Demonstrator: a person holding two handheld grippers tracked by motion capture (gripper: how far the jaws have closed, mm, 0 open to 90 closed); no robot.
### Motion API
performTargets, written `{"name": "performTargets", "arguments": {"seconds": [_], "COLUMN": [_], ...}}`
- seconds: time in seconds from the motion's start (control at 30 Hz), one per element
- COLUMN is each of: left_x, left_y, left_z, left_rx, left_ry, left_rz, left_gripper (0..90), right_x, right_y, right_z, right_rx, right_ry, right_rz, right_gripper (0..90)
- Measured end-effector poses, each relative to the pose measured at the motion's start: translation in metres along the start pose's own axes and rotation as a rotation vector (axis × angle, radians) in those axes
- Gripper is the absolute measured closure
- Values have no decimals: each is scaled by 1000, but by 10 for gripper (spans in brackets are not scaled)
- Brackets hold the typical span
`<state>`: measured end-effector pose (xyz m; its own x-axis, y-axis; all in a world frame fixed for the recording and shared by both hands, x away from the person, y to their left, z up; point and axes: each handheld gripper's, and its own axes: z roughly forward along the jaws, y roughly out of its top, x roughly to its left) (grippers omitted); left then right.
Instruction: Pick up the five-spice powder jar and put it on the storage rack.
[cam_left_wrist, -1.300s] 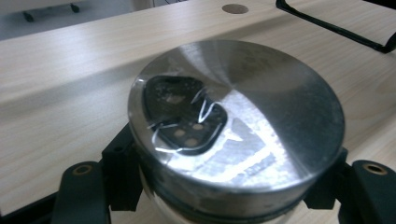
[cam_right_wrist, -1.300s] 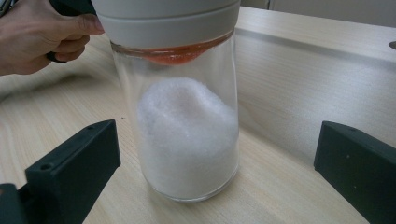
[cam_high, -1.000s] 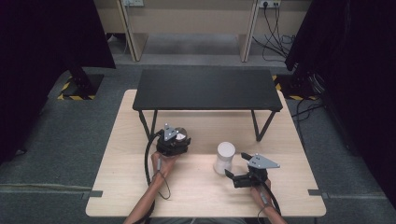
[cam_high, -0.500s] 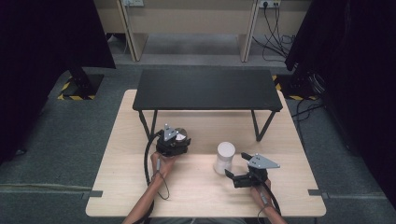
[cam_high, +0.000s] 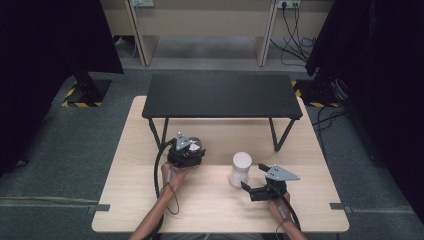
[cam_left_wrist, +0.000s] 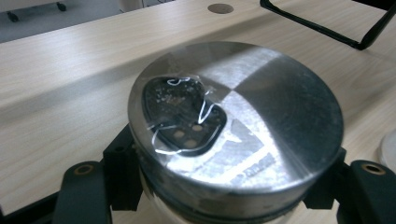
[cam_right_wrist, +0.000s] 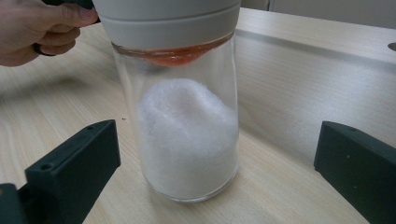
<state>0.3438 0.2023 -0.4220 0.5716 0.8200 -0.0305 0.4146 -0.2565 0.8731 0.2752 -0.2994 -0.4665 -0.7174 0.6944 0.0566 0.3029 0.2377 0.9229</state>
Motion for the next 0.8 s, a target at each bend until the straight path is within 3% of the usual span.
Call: {"name": "performTargets", "arguments": {"seconds": [0.33,0.47,0.8], "left_x": [6,4,13], "left_y": [8,18,45], "left_z": [-18,-30,-54], "left_rx": [-14,-9,3], "left_ry": [-35,-41,-111], "left_rz": [-16,19,44], "left_gripper": [308,308,308], "right_x": [0,0,0], "right_y": [0,0,0], "right_z": [0,0,0], "right_rx": [2,2,1], "right_ry": [0,-2,-3], "right_rz": [-1,0,2], "right_gripper": [5,5,5]}}
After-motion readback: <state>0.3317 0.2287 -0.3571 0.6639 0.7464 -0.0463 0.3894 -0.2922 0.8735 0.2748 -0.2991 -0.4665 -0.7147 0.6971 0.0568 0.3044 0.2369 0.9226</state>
